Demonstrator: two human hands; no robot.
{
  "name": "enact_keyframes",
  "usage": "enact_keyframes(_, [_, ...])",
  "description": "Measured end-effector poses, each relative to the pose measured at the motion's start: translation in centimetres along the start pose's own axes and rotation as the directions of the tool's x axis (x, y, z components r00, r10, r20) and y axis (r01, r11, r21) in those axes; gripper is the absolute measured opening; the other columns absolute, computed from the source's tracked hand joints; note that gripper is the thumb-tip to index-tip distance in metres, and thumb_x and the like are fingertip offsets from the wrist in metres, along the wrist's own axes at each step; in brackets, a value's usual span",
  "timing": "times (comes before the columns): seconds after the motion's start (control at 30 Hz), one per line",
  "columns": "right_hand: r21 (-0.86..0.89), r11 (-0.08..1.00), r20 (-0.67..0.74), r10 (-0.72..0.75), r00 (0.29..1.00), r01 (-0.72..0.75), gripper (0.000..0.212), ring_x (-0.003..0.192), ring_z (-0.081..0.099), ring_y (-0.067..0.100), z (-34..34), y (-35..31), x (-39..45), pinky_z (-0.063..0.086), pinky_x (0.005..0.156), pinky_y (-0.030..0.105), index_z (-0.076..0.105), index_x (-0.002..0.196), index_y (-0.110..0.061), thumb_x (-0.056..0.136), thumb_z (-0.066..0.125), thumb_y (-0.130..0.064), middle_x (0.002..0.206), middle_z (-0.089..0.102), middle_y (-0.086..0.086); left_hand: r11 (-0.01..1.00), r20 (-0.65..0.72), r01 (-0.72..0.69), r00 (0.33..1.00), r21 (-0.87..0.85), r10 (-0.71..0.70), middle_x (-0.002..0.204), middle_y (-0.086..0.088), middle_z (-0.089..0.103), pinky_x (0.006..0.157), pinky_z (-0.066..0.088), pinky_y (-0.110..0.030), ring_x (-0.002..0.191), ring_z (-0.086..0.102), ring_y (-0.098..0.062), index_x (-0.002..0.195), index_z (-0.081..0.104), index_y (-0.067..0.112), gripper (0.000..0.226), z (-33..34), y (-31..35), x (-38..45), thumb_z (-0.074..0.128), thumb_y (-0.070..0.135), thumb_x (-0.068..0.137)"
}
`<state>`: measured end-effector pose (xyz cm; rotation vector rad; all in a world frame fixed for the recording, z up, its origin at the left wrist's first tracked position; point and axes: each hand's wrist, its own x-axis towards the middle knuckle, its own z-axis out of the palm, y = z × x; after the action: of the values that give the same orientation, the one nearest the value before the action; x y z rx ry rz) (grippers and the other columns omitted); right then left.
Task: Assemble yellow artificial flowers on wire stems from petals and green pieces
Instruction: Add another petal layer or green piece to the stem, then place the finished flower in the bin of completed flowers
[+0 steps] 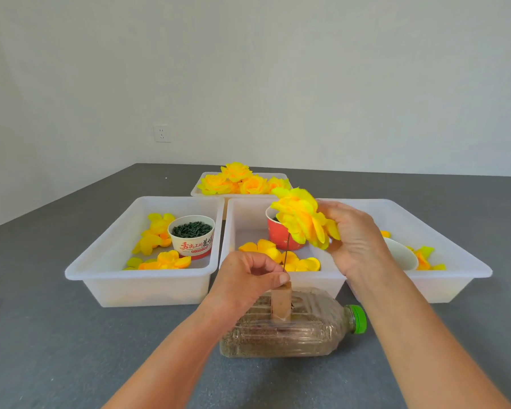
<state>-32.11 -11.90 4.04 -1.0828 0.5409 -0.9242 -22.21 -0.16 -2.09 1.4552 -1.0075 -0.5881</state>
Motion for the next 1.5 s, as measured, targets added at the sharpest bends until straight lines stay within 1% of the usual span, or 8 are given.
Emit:
enact_keyframes(0.2, [0.389, 0.833, 0.097, 0.388, 0.917, -0.394, 0.026, 0.070, 0.059, 0.026, -0.9, 1.7, 2.3, 0.046, 0.068, 0.035, 0.062, 0.070, -0.011, 0.091, 0.049, -0.018, 0.069, 0.067, 0.010, 0.999, 0.021, 0.029, 0.999, -0.019, -0.029, 0.068, -0.001, 0.071, 0.062, 0.049, -0.014, 0.065, 0.063, -0.007, 0.069, 0.073, 0.012, 0.008, -0.3, 0.0, 0.3, 0.077, 0.005, 0.071])
enact_keyframes(0.4, [0.447, 0.756, 0.273, 0.393, 0.878, -0.478, 0.018, 0.088, 0.057, 0.031, -1.2, 3.6, 3.6, 0.047, 0.066, 0.037, 0.064, 0.086, -0.013, 0.079, 0.054, -0.025, 0.094, 0.068, 0.014, 0.999, -0.135, 0.012, 0.991, -0.047, -0.018, 0.074, 0.010, 0.072, 0.060, 0.051, -0.013, 0.068, 0.063, 0.001, 0.082, 0.071, 0.022, 0.006, -1.2, 2.4, 2.4, 0.072, 0.025, 0.076])
enact_keyframes(0.57, [0.446, 0.727, 0.305, 0.425, 0.852, -0.522, 0.032, 0.091, 0.059, 0.029, -0.8, 4.4, 5.0, 0.048, 0.067, 0.036, 0.067, 0.093, -0.016, 0.092, 0.047, -0.041, 0.099, 0.068, 0.012, 0.996, -0.183, 0.070, 0.980, -0.056, -0.079, 0.101, -0.002, 0.066, 0.075, 0.052, -0.028, 0.090, 0.064, -0.016, 0.111, 0.059, 0.014, 0.036, -1.0, 3.8, 6.8, 0.065, 0.035, 0.083])
enact_keyframes(0.8, [0.421, 0.742, 0.292, 0.433, 0.853, -0.521, 0.025, 0.103, 0.054, 0.026, 0.2, 4.7, 6.8, 0.044, 0.069, 0.033, 0.063, 0.106, -0.019, 0.086, 0.051, -0.029, 0.114, 0.062, 0.009, 0.969, -0.056, 0.128, 0.988, -0.211, -0.142, 0.072, -0.004, 0.069, 0.048, 0.053, -0.021, 0.055, 0.066, -0.009, 0.084, 0.064, 0.006, 0.005, -0.6, 3.4, 10.1, 0.066, 0.010, 0.083])
enact_keyframes(1.0, [0.427, 0.807, 0.225, 0.342, 0.912, -0.408, 0.007, 0.059, 0.062, 0.019, -0.1, 5.1, 8.6, 0.051, 0.045, 0.021, 0.061, 0.081, -0.006, 0.081, 0.057, -0.001, 0.067, 0.067, 0.010, 0.942, -0.070, 0.157, 0.980, -0.298, -0.186, 0.067, -0.001, 0.068, 0.047, 0.053, -0.023, 0.053, 0.065, -0.010, 0.080, 0.062, 0.011, 0.004, -2.2, 3.5, 12.9, 0.066, 0.011, 0.082])
enact_keyframes(1.17, [-0.016, 1.000, 0.253, 0.026, 0.967, -0.022, 0.023, 0.065, 0.068, 0.012, -0.3, 5.3, 10.6, 0.056, 0.058, 0.023, 0.074, 0.073, -0.015, 0.081, 0.061, 0.001, 0.069, 0.072, 0.002, 0.963, -0.035, 0.174, 0.982, -0.205, -0.185, 0.063, 0.002, 0.067, 0.049, 0.053, -0.022, 0.054, 0.063, -0.010, 0.076, 0.061, 0.012, 0.009, -3.7, 3.3, 15.1, 0.064, 0.008, 0.083])
enact_keyframes(1.3, [-0.236, 0.940, 0.365, -0.148, 0.919, 0.245, 0.022, 0.060, 0.066, 0.000, 0.0, 5.2, 12.2, 0.051, 0.055, 0.013, 0.072, 0.077, -0.013, 0.079, 0.064, 0.008, 0.060, 0.070, -0.010, 0.960, -0.016, 0.185, 0.981, -0.212, -0.193, 0.089, -0.007, 0.066, 0.072, 0.053, -0.035, 0.078, 0.061, -0.020, 0.088, 0.064, 0.012, 0.005, -4.6, 2.9, 17.0, 0.062, 0.009, 0.085])
enact_keyframes(1.5, [-0.282, 0.897, 0.425, -0.201, 0.882, 0.341, 0.018, 0.053, 0.064, 0.001, 1.5, 6.0, 15.8, 0.051, 0.055, 0.014, 0.070, 0.084, -0.009, 0.079, 0.067, 0.007, 0.057, 0.068, -0.012, 0.927, -0.245, 0.054, 0.957, -0.372, -0.154, 0.092, -0.006, 0.066, 0.069, 0.055, -0.033, 0.084, 0.064, -0.020, 0.101, 0.062, 0.009, 0.023, -5.3, 1.3, 19.5, 0.051, 0.029, 0.095])
